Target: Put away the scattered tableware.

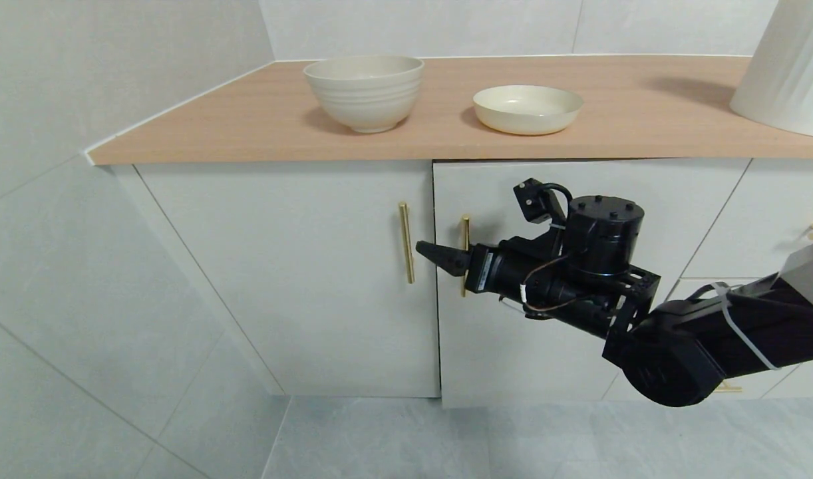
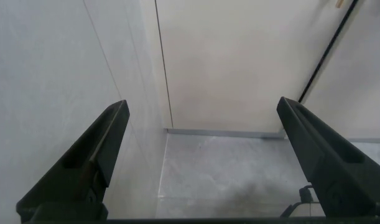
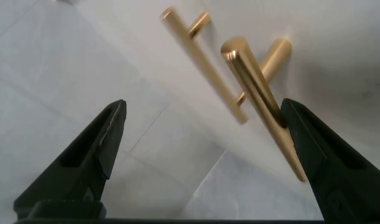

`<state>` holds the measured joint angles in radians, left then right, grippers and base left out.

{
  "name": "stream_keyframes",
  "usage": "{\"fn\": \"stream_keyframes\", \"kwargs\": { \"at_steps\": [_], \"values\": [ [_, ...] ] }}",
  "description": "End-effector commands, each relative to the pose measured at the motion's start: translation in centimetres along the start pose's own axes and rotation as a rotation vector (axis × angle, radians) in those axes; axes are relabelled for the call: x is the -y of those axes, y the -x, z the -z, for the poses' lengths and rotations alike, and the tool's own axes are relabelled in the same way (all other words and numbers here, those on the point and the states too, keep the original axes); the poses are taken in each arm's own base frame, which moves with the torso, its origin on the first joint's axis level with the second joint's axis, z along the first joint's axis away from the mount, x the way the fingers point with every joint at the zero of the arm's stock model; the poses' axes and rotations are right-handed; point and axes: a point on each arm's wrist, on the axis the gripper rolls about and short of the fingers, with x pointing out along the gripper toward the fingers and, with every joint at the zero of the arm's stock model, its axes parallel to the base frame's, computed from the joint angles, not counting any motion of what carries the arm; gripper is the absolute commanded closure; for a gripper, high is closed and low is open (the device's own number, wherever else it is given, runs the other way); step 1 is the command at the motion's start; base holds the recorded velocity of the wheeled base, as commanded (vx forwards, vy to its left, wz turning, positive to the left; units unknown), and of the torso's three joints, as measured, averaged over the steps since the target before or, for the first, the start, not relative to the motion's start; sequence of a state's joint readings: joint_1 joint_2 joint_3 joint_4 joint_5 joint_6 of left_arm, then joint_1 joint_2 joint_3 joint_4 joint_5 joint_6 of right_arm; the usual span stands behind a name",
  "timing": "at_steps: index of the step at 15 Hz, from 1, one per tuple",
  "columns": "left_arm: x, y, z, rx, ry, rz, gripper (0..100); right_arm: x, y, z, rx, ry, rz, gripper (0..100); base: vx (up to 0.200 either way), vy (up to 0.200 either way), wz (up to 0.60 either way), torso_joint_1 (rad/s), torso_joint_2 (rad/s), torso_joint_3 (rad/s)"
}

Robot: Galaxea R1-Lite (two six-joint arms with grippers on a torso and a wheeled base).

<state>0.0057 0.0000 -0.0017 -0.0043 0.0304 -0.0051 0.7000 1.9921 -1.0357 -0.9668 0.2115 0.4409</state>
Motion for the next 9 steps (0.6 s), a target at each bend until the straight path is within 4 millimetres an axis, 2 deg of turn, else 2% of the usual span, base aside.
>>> {"fn": "stream_keyframes", "kwargs": {
  "at_steps": [1,6,9],
  "values": [
    [0.0,0.0,0.0,0.000,-0.001,-0.001,0,-0.9,0.8,-0.6,0.006,0.002,-0.023,0,0.000,0.000,0.00,0.000,0.00,0.000],
    [0.0,0.0,0.0,0.000,-0.001,-0.001,0,-3.1,3.1,0.9,-0.055,-0.006,-0.058,0,0.000,0.000,0.00,0.000,0.00,0.000],
    [0.0,0.0,0.0,0.000,-0.001,-0.001,0,-4.4,6.3,0.9,-0.073,-0.008,-0.079,0,0.000,0.000,0.00,0.000,0.00,0.000]
  ]
}}
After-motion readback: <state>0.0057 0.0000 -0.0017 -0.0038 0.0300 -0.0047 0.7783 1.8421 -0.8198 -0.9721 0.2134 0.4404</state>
